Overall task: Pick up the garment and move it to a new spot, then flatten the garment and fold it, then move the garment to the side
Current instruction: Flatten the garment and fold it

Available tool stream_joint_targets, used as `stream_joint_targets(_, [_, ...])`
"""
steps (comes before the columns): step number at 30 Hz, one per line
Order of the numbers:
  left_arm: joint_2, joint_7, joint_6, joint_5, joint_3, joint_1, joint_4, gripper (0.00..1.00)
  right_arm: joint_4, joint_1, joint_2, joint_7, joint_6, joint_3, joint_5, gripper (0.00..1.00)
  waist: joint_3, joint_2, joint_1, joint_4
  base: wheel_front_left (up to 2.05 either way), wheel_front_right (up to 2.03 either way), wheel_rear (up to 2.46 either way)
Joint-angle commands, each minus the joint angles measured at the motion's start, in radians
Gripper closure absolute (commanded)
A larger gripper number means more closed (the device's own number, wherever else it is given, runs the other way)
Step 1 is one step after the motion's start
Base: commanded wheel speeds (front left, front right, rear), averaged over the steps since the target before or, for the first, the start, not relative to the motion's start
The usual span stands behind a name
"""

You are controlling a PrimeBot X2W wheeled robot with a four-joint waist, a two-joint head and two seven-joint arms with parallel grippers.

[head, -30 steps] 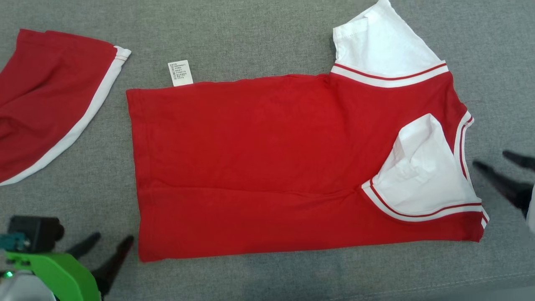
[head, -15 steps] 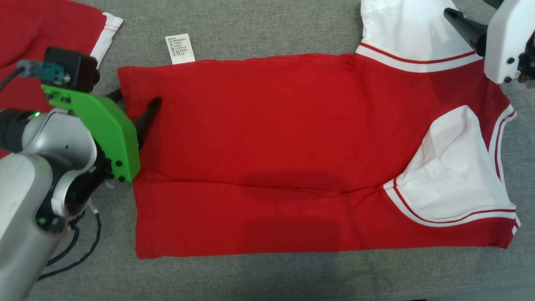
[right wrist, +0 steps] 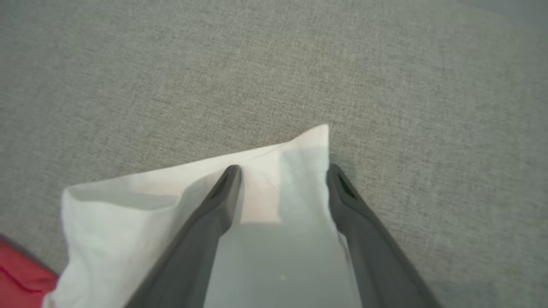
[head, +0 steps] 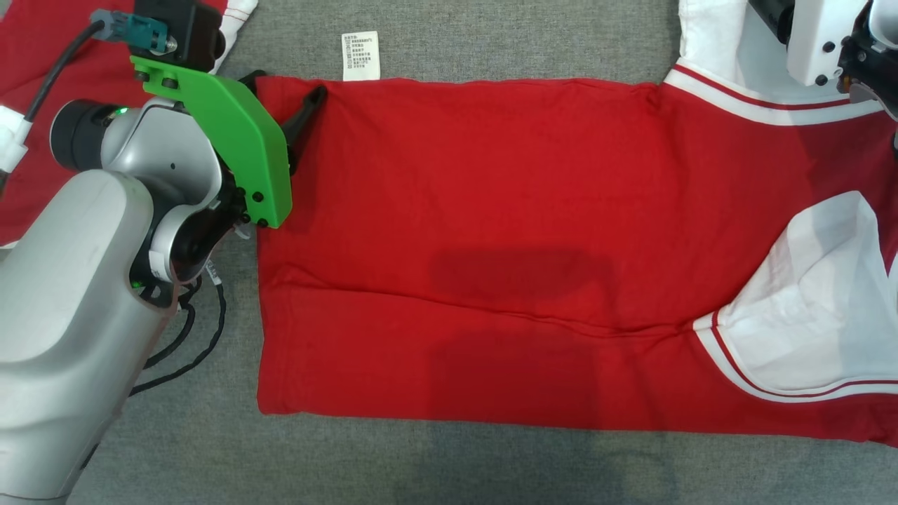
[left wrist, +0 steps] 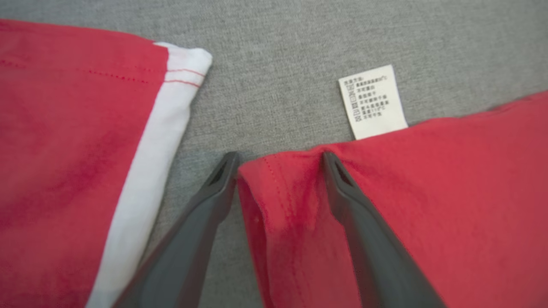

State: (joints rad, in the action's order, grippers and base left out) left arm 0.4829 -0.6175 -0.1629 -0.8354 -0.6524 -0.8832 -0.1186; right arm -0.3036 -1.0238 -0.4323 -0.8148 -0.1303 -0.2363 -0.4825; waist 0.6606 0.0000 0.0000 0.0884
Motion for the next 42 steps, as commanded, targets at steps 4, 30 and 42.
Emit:
stream_joint_targets(4, [-0.006,-0.007,0.004,-0.011,-0.024,0.027,-0.079,0.00,-0.038,0.008,-0.008,0.018,-0.001,-0.018,-0.005,0.00,-0.012,0.0000,0.0000,0.007,0.00,0.00,0.00])
stream_joint_targets(30, [0.011,0.068,0.046,-0.065,0.013,0.086,-0.020,1.00,0.074,0.065,-0.084,0.184,-0.001,-0.014,-0.121,1.00,-0.102,0.0000,0.0000,-0.033,0.00,0.00,0.00])
stream_joint_targets(42, [0.156,0.109,-0.032,-0.076,0.055,0.319,0.277,1.00,0.444,0.444,-0.231,0.232,-0.001,0.084,-0.245,1.00,-0.175,0.0000,0.0000,-0.083,0.00,0.00,0.00])
